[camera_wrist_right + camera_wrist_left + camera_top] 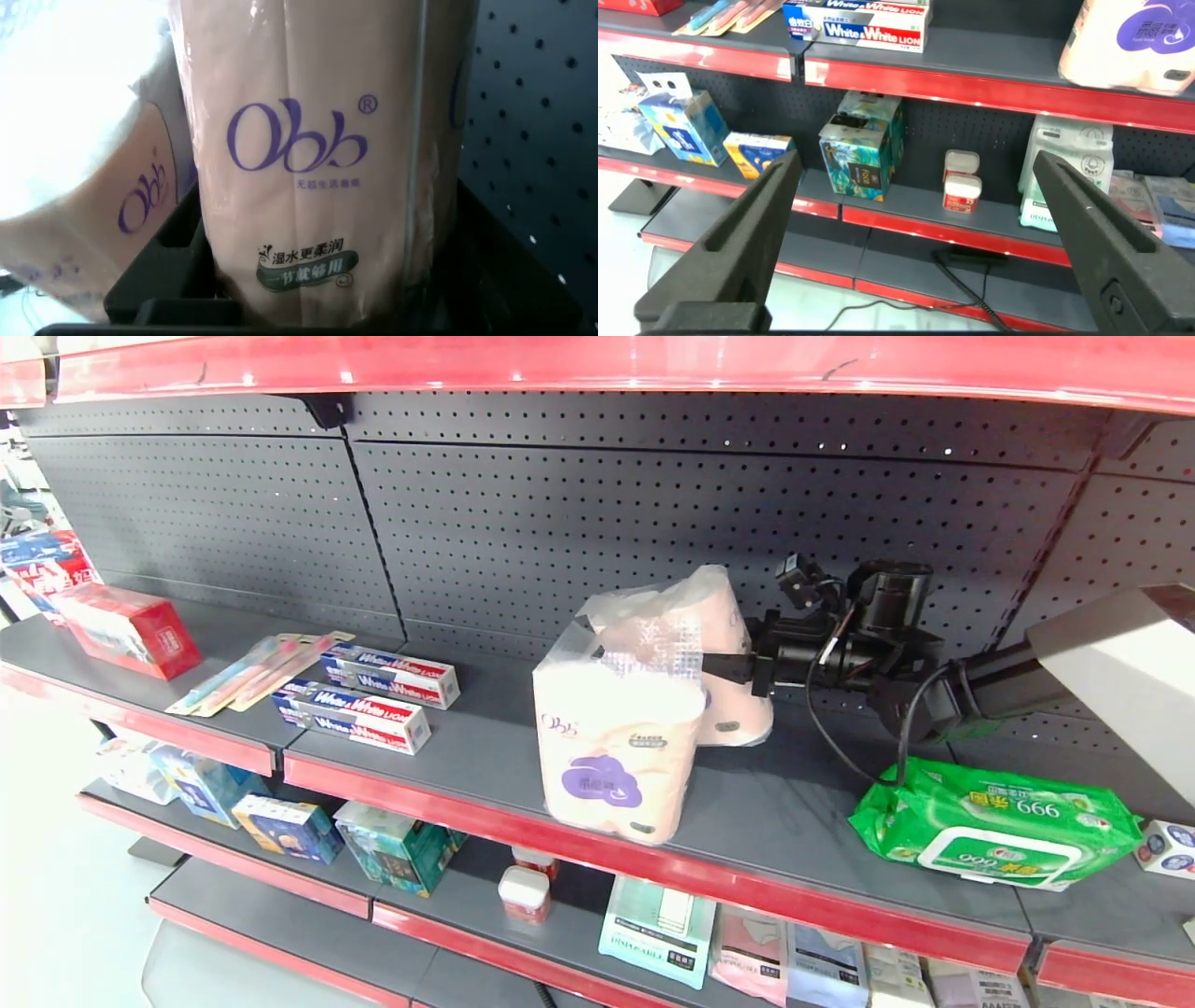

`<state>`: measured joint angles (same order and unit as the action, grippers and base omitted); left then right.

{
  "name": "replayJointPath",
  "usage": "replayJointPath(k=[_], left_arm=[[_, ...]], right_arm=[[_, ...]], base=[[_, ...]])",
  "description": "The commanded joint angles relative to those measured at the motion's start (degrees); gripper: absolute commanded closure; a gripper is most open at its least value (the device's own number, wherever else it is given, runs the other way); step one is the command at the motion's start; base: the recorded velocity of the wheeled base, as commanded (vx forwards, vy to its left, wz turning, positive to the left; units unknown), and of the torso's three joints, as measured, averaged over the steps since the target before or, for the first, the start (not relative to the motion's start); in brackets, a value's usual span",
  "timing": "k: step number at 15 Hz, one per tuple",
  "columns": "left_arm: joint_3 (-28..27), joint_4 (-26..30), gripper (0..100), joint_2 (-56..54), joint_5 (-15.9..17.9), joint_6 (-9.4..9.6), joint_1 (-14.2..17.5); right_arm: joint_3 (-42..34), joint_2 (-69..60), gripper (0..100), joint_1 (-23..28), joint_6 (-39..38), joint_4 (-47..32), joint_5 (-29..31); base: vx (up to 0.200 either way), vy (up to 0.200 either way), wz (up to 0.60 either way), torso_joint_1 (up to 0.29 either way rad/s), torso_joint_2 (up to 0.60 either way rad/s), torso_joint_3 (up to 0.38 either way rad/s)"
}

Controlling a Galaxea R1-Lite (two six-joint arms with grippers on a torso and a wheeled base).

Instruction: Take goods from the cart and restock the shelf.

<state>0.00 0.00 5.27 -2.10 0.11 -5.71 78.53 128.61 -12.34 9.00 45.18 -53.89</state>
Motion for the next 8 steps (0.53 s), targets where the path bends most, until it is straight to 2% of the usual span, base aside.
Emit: replayJointPath(k=[1, 8], left_arm=[[0.00, 0.09, 0, 0.09, -0.01, 0.07, -0.01], [0.00, 0.00, 0, 0.09, -0.01, 0.07, -0.01]], right_arm=[[0.75, 1.20, 100, -0.41, -0.21, -0.09, 0.02], [4.52, 4.63, 100, -2.69, -0.47, 0.09, 0.46]], base=[[0.000, 0.000, 0.00, 0.000, 0.00, 0.000], [0.000, 0.000, 0.00, 0.000, 0.00, 0.000]])
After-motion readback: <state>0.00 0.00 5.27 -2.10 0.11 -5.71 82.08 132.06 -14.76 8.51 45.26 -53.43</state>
